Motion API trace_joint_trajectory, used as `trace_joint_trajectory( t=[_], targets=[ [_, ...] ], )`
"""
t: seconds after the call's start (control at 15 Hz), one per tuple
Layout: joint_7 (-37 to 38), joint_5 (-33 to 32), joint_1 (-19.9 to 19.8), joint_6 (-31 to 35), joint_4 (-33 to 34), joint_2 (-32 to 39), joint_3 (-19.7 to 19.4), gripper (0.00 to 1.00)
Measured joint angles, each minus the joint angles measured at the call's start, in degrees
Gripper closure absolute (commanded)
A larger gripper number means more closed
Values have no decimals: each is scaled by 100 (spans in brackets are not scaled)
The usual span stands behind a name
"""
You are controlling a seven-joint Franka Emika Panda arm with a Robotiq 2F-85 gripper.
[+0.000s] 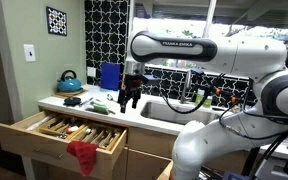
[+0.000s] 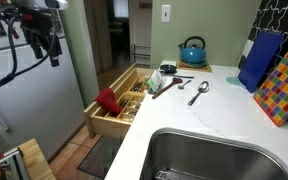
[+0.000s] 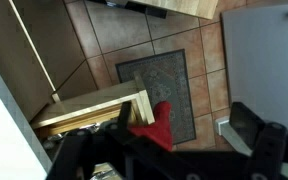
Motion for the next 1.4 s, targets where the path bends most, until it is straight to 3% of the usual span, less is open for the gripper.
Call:
trace_joint_trajectory(
  t=[0.4, 0.6, 0.93, 1.2, 1.4],
  targets=[
    [0, -23, -14, -3, 6, 5, 34, 0],
    [204, -35, -256, 231, 6, 227, 67, 0],
    [772, 73, -612, 1298, 1, 1440, 82, 0],
    [1429, 325, -658, 2309, 2, 2580, 163, 0],
    [1501, 562, -658, 2863, 47, 3215, 152, 0]
  ],
)
